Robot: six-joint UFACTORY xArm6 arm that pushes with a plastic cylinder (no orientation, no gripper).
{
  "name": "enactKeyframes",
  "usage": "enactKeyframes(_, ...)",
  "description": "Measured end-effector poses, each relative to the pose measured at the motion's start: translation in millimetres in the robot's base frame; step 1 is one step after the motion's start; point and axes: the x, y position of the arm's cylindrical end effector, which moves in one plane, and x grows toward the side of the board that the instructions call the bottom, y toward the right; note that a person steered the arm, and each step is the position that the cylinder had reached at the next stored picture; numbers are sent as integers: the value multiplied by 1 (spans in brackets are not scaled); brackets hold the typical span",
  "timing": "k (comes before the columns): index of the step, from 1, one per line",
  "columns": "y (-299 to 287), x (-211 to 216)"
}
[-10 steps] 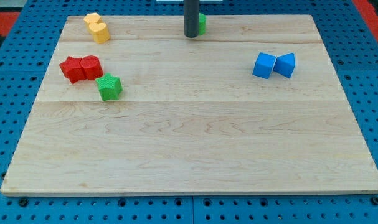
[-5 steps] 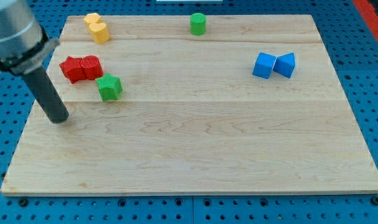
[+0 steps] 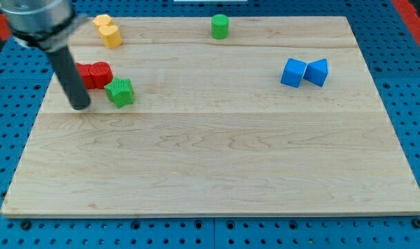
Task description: Push the green star into the green circle
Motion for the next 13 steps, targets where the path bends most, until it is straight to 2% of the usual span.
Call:
enactKeyframes(1, 60, -7)
enactKeyframes(4, 151, -12)
enactKeyframes(5, 158, -39)
enactKeyframes(6, 134, -79)
enactKeyframes(7, 121, -87)
enactKeyframes(10, 121, -104)
enactKeyframes(12, 107, -69)
enactKeyframes(13, 160, -75)
